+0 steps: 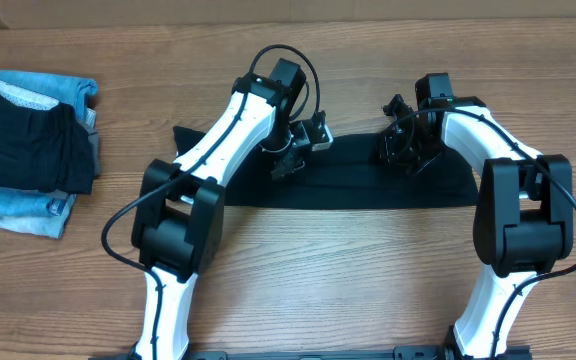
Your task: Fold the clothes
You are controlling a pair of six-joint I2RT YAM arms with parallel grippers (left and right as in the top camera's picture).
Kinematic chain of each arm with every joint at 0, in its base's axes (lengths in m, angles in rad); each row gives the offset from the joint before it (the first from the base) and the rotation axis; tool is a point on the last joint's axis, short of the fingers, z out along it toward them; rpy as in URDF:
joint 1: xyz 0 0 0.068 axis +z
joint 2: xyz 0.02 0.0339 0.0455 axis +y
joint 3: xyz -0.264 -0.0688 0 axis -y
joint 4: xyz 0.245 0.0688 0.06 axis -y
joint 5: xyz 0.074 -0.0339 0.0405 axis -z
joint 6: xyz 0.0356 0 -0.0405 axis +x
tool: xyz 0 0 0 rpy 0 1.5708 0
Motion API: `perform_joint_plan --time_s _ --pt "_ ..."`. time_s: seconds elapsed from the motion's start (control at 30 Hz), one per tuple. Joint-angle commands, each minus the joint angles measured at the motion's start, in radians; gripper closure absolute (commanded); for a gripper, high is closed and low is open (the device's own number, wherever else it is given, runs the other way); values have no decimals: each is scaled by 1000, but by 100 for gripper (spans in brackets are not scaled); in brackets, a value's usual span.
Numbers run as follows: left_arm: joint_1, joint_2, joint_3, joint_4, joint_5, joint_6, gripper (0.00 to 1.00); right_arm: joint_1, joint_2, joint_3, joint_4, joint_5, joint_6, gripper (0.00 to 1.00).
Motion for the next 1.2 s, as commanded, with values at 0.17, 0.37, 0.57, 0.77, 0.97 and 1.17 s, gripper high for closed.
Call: perform_joint_plan --time_s 0.17,0.37,0.57,0.77,0.97,1.17 --pt "-15 44 -8 -18 28 11 91 -6 -8 -2 10 97 -1 66" --pt "-15 43 87 -125 30 -47 90 -6 -8 -2 7 97 -1 66" --pt "-15 43 127 -216 69 -68 85 -6 -8 -2 3 97 -1 66" --pt "-37 43 126 -244 138 -69 87 -6 -8 -2 -20 97 -1 66" --pt "-98 44 110 -249 130 -67 87 -6 -10 37 -106 73 -1 79" --pt "-98 44 83 -219 130 -68 92 -6 -49 88 -276 34 0 91"
